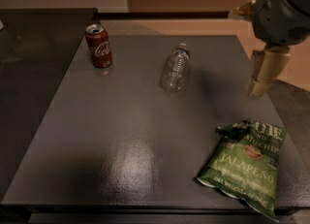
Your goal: Pick water bottle
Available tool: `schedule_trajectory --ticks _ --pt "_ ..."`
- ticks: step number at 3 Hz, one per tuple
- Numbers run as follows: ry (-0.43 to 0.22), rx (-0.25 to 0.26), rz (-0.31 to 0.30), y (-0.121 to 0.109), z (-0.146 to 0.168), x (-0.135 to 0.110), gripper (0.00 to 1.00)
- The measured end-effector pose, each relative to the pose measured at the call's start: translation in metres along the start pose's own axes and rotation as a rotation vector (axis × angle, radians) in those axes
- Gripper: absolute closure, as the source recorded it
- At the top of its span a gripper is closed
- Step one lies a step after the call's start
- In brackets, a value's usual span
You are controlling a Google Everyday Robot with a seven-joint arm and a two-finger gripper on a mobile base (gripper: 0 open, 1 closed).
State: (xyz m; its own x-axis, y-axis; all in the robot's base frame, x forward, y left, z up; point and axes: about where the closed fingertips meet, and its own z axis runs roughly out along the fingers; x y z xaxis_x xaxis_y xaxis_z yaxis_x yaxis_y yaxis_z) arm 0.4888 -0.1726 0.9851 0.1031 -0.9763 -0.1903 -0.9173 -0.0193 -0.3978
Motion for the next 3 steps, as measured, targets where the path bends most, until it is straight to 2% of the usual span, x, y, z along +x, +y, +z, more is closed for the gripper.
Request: schedule_trajectory --ticks 2,3 --pt "-0.004 0.057 -0.322 -0.058 0.045 -0.026 0.00" --pt "0.002 0.079 -0.504 -0.083 0.071 -0.035 0.00"
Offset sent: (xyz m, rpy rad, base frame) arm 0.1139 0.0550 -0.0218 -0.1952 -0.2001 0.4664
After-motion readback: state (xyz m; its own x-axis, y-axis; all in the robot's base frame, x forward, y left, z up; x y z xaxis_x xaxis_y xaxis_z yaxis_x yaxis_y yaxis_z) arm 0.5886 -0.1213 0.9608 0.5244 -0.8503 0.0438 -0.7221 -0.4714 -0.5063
